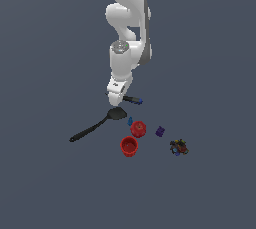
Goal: Pick up a designated object from a clutter of objects.
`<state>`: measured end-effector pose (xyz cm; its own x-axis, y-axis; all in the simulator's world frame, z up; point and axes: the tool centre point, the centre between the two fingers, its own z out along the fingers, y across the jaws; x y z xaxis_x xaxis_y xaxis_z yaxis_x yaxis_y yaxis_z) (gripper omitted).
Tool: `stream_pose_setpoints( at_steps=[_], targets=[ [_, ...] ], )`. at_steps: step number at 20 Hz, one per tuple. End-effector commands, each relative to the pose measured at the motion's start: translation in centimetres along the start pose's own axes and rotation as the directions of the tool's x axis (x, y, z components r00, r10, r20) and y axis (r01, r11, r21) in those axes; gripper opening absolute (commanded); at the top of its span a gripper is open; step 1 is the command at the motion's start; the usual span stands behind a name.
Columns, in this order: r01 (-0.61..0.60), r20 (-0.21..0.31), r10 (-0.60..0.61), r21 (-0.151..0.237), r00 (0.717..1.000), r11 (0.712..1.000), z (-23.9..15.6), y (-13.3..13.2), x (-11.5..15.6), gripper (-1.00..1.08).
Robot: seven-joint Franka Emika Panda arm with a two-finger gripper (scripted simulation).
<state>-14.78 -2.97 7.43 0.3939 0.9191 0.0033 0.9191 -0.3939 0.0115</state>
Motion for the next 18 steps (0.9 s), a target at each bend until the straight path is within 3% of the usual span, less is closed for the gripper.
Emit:
stream_pose_setpoints(
  at_steps=[1,18],
  targets=[
    [0.0,0.001,0.0,-0.001,1.0,1.0,-1.6,-0.2,0.8,-1.0],
    [0.003,0.006,-0.003,0.003,1.0,1.0,-14.5,-1.5,7.9,-1.0]
  ],
)
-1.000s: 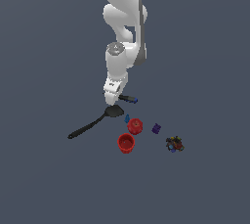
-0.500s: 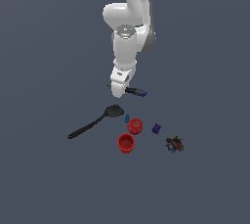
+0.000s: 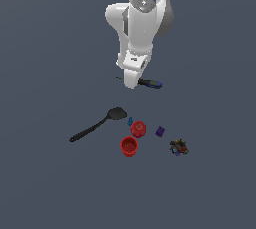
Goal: Pick up a designated object from a clutter of objects.
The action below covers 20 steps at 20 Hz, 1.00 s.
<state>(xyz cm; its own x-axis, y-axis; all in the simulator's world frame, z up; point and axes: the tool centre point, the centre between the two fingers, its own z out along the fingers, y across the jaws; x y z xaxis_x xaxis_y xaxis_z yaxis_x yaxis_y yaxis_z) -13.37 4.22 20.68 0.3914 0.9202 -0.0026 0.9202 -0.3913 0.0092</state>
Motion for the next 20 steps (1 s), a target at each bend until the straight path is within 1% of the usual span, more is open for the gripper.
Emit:
stream_pose_setpoints(
  at_steps=[1,12,20],
  targets=[
    [0.001,0.0,-0.001,0.001,1.0,1.0,-2.1,-0.2,1.1,-1.0],
    [0.004,-0.001,-0.004,0.006,1.0,1.0,-11.4,-1.0,6.4,-1.0],
    [0.005,-0.002,-0.005,0.008,1.0,1.0,-16.0,-1.2,9.1,-1.0]
  ],
)
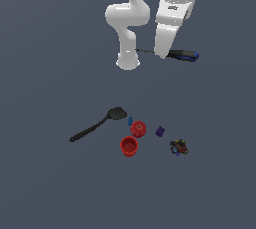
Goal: Pick up a designated object from a clutter of objects.
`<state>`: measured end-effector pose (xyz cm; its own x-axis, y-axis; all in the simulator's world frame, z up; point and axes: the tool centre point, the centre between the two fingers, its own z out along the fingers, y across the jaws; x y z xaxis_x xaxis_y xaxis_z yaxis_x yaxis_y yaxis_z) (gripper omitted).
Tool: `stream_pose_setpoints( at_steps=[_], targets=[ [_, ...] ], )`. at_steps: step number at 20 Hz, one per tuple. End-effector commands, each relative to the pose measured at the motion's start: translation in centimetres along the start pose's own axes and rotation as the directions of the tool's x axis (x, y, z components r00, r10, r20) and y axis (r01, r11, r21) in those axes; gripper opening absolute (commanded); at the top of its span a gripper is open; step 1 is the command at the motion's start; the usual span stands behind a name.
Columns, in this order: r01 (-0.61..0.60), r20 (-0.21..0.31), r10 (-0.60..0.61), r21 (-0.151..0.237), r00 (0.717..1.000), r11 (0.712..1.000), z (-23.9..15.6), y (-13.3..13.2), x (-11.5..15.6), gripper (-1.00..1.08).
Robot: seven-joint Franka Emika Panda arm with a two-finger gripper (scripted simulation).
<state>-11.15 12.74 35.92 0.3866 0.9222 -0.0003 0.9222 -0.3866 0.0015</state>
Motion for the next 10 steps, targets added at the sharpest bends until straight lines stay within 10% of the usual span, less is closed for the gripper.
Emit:
stream_pose_setpoints(
  at_steps=[1,10],
  targets=[
    [0.0,0.0,0.0,0.001,1.0,1.0,-1.1,0.0,0.7,-1.0],
    [0.0,0.0,0.0,0.001,1.0,1.0,-2.6,0.0,1.6,-1.0]
  ],
)
